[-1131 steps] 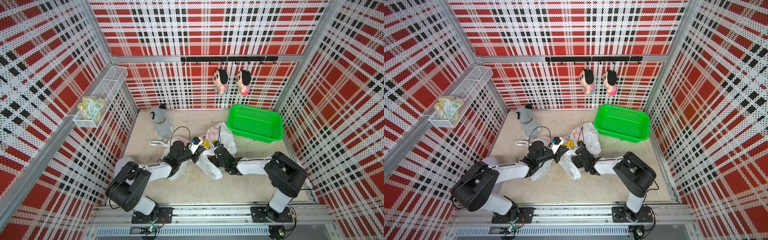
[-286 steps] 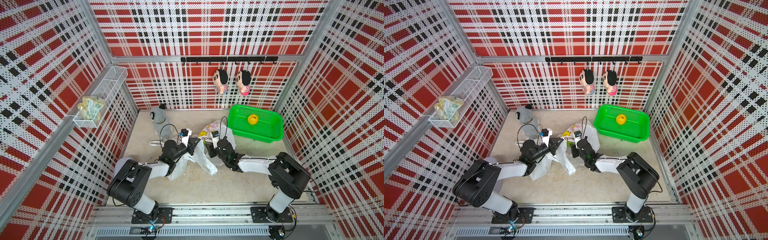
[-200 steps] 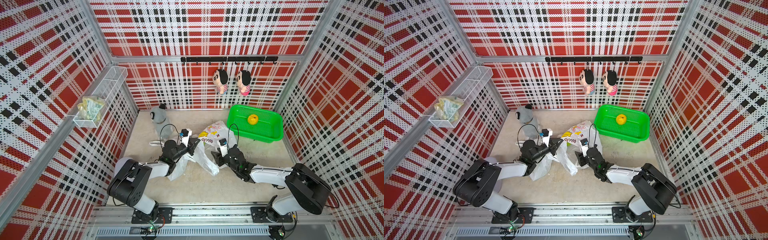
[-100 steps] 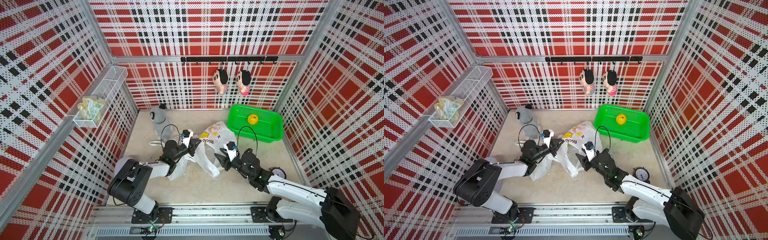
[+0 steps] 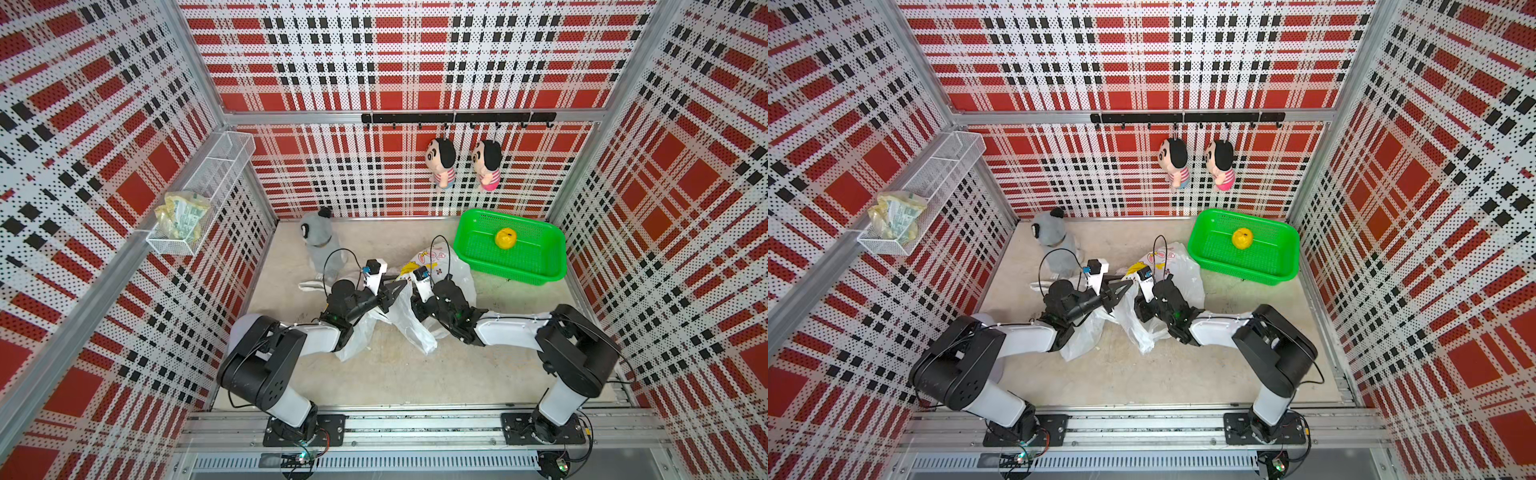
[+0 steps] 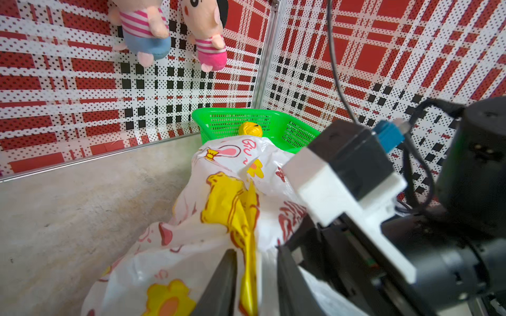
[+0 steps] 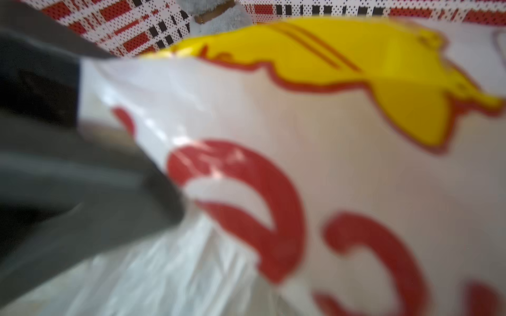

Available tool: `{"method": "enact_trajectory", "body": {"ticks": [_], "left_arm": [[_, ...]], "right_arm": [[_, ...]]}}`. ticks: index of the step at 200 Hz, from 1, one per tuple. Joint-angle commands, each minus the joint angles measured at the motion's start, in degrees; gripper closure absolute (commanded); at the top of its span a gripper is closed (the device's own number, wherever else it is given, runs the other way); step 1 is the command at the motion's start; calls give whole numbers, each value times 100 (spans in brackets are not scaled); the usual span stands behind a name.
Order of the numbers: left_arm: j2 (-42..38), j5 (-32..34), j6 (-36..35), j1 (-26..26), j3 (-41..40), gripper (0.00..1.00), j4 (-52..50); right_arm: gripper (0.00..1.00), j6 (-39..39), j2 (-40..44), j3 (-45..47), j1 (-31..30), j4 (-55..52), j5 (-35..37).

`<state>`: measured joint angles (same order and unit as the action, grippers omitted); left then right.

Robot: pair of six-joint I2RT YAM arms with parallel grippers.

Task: Untie the knot of a plastic bag & take out the apple
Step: Pick up the apple from the plastic bag.

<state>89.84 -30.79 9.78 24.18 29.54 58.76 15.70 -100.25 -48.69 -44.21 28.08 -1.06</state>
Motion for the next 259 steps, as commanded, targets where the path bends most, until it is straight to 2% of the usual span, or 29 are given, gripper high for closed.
{"method": "enact_trajectory", "body": {"ticks": [1,20,36,75,80,120,167,181,204,235,259], "left_arm": [[-131,136,119,-76,93,54,197],[-263,330,-4,-115,35,42,124],[-234,417,-51,-172,69,42,-21],[-81,560,160,-356,134,38,-21],[-89,563,175,-379,144,38,-17],[5,445,316,-546,219,42,-14],[38,413,312,-590,187,43,-14],[24,437,300,-590,151,44,-14],[28,409,290,-599,140,46,-14],[97,371,302,-591,160,51,-23],[160,393,266,-564,149,51,-32]], "right_arm": [[32,367,-484,-440,163,175,376],[29,384,-873,-777,210,207,511],[15,365,-1145,-1040,210,299,611],[4,428,-1835,-1788,254,389,818],[0,440,-1982,-1970,253,308,812],[0,600,-2717,-3058,239,-842,934],[0,449,-3064,-3728,227,-1996,1446],[0,372,-3102,-3726,206,-2045,1434],[8,354,-3121,-3657,205,-1952,1385],[37,311,-2686,-3231,163,-1536,1320],[50,280,-2068,-2707,109,-1258,1321]]}}
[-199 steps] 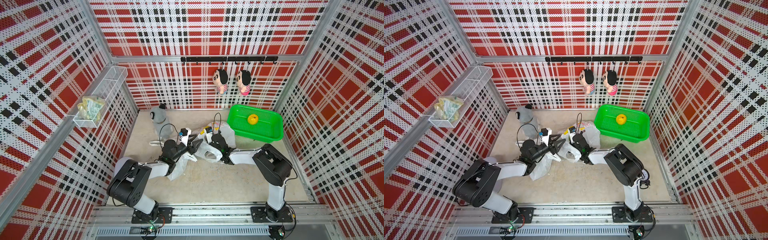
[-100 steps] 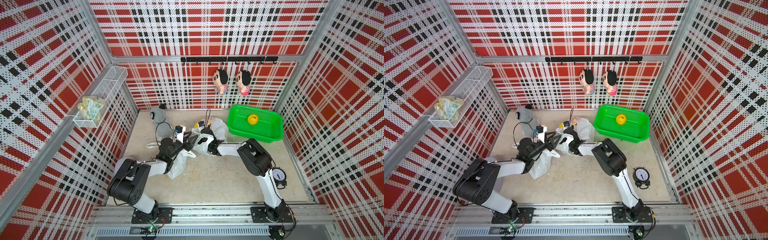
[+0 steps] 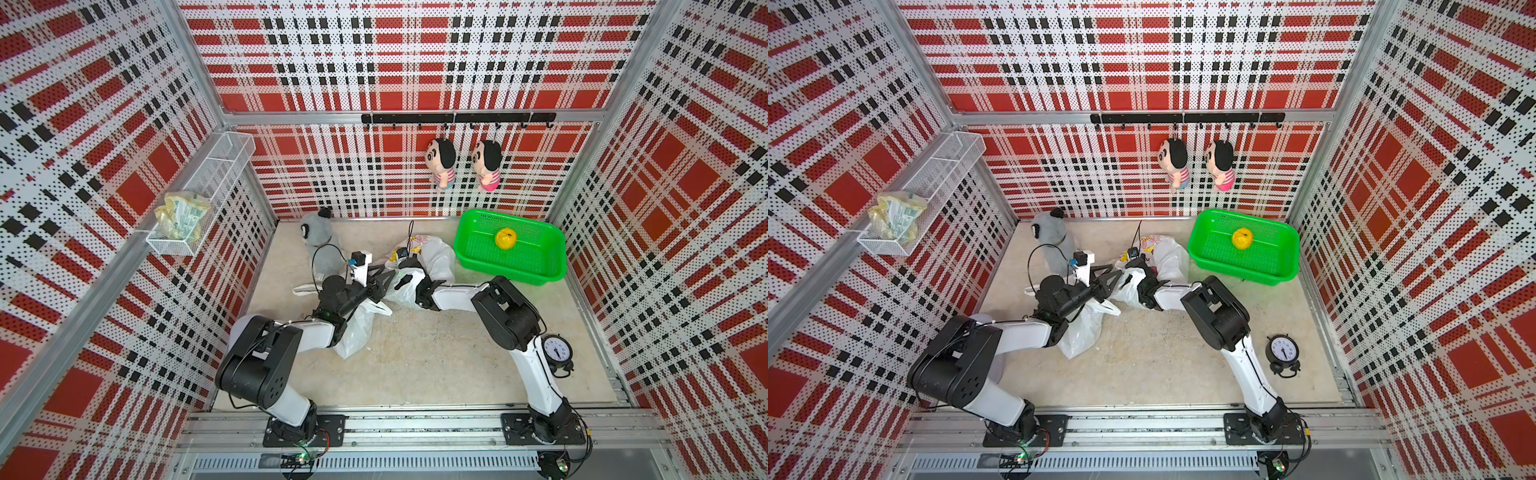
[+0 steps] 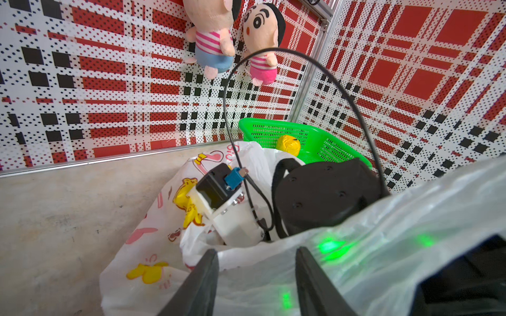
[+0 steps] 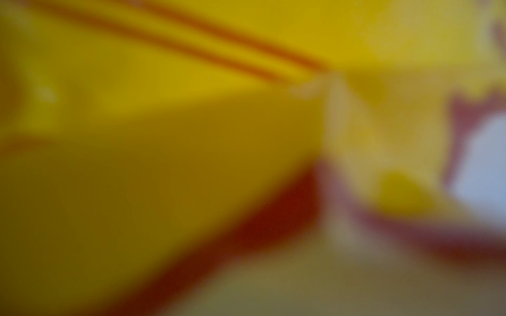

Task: Untie the knot of a plastic bag & take out the apple
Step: Pick up the apple from the plastic bag.

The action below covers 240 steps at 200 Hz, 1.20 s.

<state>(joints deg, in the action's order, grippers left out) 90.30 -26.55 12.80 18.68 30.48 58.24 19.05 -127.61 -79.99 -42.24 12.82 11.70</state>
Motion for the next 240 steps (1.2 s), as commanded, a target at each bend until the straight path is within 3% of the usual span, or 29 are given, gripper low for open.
{"method": "enact_trajectory", "body": {"ticks": [1,12,73,121,199,223,240], "left_arm": [[117,-29,-38,-13,55,51,21],[159,-22,-34,4,54,51,14],[173,0,-95,110,11,44,21],[194,-36,-85,119,-13,41,34],[282,-75,-18,119,24,41,96],[319,-116,12,127,64,41,118],[340,-136,8,145,89,41,119]], "right_arm": [[51,-57,703,458,-85,284,44],[57,-36,1030,783,-92,490,42],[69,-68,2539,2222,-83,1077,-344],[73,-70,3689,3411,29,1300,-860],[82,-303,5999,4681,318,580,-1601],[82,-257,7067,4938,639,499,-1299],[83,-270,7325,4815,1134,329,-780]]}}
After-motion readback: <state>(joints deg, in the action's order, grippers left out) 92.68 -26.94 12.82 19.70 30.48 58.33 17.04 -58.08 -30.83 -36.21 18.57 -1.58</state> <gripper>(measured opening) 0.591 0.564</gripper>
